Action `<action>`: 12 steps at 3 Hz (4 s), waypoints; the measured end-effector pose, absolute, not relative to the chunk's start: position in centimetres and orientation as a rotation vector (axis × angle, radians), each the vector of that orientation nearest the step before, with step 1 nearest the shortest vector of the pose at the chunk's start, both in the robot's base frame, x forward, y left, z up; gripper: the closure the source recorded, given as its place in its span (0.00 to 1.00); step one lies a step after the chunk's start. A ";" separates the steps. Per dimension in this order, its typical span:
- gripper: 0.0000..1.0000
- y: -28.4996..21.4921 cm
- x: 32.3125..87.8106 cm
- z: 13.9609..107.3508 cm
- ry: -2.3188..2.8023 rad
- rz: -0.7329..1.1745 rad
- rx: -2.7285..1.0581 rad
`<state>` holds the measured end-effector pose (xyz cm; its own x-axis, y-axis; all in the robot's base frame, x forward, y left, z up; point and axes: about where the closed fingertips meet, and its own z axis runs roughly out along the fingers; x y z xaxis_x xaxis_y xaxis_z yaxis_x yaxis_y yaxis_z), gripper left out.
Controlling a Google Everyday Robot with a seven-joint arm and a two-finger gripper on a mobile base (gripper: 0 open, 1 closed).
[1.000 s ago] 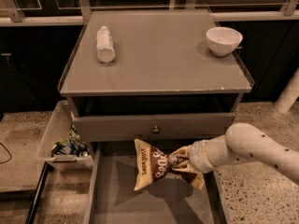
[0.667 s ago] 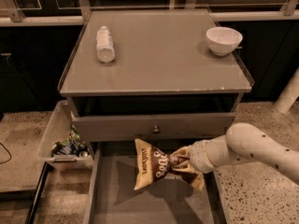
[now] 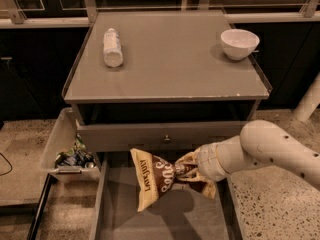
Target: Pick brown chip bag from middle drawer and place on counter
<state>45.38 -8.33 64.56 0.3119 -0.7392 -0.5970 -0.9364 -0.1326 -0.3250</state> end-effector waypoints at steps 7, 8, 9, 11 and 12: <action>1.00 -12.1 52.4 91.5 1.318 -0.095 -1.863; 1.00 -12.5 57.1 94.4 1.303 -0.178 -1.850; 1.00 -12.9 61.9 95.7 1.280 -0.212 -1.811; 1.00 -13.5 69.2 94.2 1.276 -0.163 -1.725; 1.00 -14.2 71.3 92.0 1.300 -0.115 -1.683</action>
Offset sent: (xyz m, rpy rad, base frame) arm 0.0210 -0.0111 0.2130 -0.0531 -0.2269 0.0716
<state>71.25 -14.18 92.00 0.4254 -0.7840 -0.4521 -0.6925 0.0396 -0.7203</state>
